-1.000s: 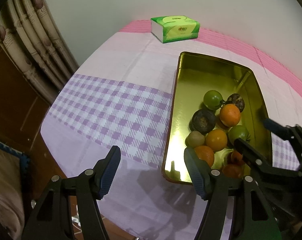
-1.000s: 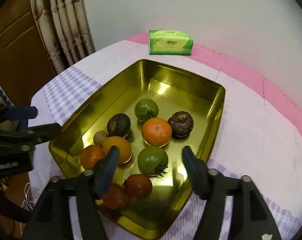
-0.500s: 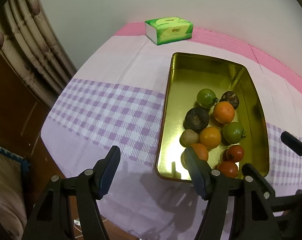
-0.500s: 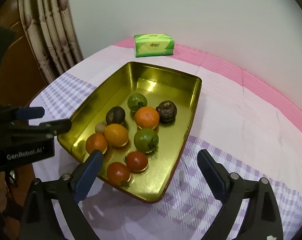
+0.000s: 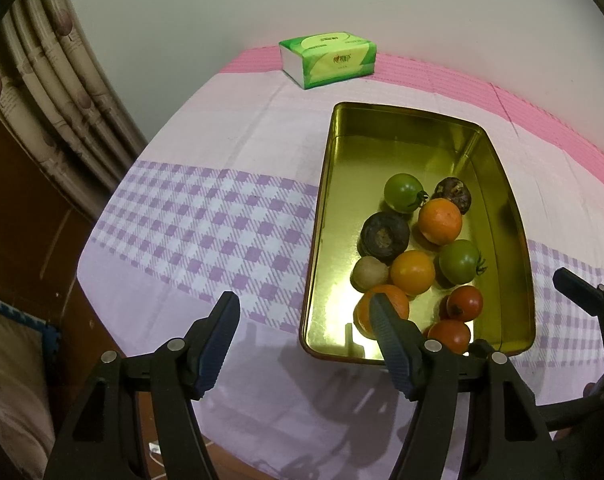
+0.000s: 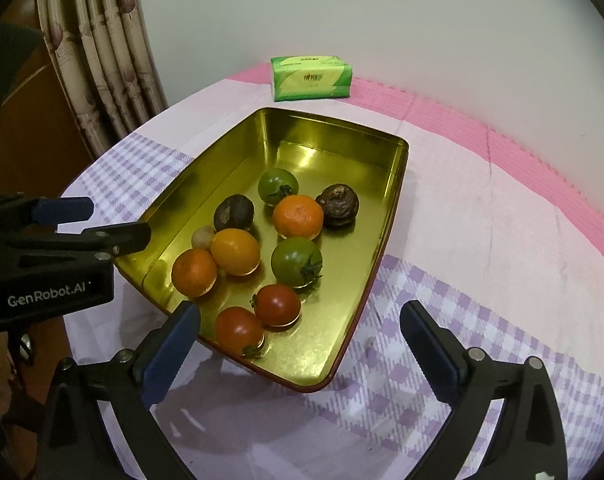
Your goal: Organize fruits
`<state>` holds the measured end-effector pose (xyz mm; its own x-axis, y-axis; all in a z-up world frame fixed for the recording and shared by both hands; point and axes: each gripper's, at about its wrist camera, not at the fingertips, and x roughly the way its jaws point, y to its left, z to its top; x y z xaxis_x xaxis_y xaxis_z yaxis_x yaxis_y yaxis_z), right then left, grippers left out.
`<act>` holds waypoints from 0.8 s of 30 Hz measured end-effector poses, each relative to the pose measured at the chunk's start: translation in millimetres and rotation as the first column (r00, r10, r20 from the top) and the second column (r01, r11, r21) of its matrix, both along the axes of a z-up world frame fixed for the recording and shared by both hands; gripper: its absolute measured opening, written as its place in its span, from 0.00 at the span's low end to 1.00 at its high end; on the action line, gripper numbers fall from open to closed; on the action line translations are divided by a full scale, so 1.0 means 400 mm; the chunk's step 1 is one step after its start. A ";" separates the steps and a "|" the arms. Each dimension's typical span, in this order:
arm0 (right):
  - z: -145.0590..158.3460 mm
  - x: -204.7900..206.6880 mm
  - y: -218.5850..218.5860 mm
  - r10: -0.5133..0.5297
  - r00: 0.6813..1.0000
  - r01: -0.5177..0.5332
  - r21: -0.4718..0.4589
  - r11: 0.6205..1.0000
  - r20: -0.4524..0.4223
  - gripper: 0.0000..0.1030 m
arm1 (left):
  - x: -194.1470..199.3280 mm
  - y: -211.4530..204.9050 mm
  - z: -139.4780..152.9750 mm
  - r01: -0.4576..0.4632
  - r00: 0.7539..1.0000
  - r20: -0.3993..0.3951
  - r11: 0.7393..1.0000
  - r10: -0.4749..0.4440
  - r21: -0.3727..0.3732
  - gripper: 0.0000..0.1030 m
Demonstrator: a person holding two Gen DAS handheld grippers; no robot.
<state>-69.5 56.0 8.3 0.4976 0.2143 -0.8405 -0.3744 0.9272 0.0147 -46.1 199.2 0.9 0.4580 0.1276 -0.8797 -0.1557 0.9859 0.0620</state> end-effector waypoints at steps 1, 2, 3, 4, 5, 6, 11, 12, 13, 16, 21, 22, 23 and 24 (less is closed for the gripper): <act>-0.001 0.000 0.001 0.001 1.000 -0.001 0.000 1.000 -0.002 0.96 | 0.000 0.000 0.000 -0.002 1.000 0.001 1.000 0.002 0.000 0.66; -0.001 0.000 0.002 0.001 1.000 -0.001 -0.001 1.000 -0.002 0.96 | 0.000 0.000 0.000 -0.002 1.000 0.001 1.000 0.002 -0.001 0.66; -0.002 0.000 0.002 0.000 1.000 0.000 -0.002 1.000 -0.003 0.96 | 0.000 0.001 -0.001 -0.002 1.000 0.001 1.000 0.002 -0.002 0.66; -0.002 0.000 0.001 -0.001 1.000 0.001 -0.002 1.000 -0.004 0.96 | 0.000 0.001 -0.001 -0.002 1.000 0.000 1.000 0.002 -0.003 0.66; -0.003 0.000 0.001 -0.001 1.000 0.001 -0.002 1.000 -0.005 0.96 | 0.000 0.000 -0.001 -0.003 1.000 0.000 1.000 0.003 -0.003 0.66; -0.003 0.000 0.001 -0.002 1.000 0.002 -0.003 1.000 -0.006 0.96 | 0.000 -0.001 -0.001 -0.003 1.000 0.000 1.000 0.003 -0.002 0.66; -0.008 0.002 -0.002 -0.009 1.000 0.009 -0.001 1.000 -0.013 0.97 | 0.000 0.000 -0.001 -0.003 1.000 0.000 1.000 0.003 -0.001 0.66; -0.008 0.003 -0.002 -0.010 1.000 0.010 -0.002 1.000 -0.014 0.97 | 0.000 0.000 -0.001 -0.003 1.000 0.000 1.000 0.003 -0.001 0.66; -0.008 0.003 -0.003 -0.012 1.000 0.012 -0.001 1.000 -0.016 0.97 | 0.000 0.000 -0.001 -0.003 1.000 0.000 1.000 0.003 -0.002 0.66; -0.010 0.004 -0.003 -0.014 1.000 0.013 -0.003 1.000 -0.018 0.97 | 0.000 0.000 -0.002 -0.003 1.000 0.000 1.000 0.003 -0.002 0.66; -0.011 0.003 -0.004 -0.014 1.000 0.014 -0.005 1.000 -0.018 0.97 | 0.000 0.001 -0.002 -0.002 1.000 -0.001 1.000 0.002 -0.001 0.66; -0.011 0.002 -0.003 -0.014 1.000 0.014 -0.005 1.000 -0.018 0.97 | 0.000 0.001 -0.001 -0.002 1.000 -0.001 1.000 0.002 -0.001 0.66; -0.012 0.003 -0.003 -0.016 1.000 0.015 -0.006 1.000 -0.018 0.97 | 0.000 0.001 -0.001 -0.003 1.000 -0.001 1.000 0.003 -0.001 0.66; -0.012 0.004 -0.004 -0.015 1.000 0.015 -0.005 1.000 -0.018 0.97 | 0.001 0.002 -0.001 -0.003 1.000 0.000 1.000 0.003 -0.001 0.66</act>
<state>-67.9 54.5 3.6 0.4854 0.2030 -0.8504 -0.3606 0.9326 0.0168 -45.8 199.8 0.4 0.4574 0.1280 -0.8800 -0.1584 0.9855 0.0610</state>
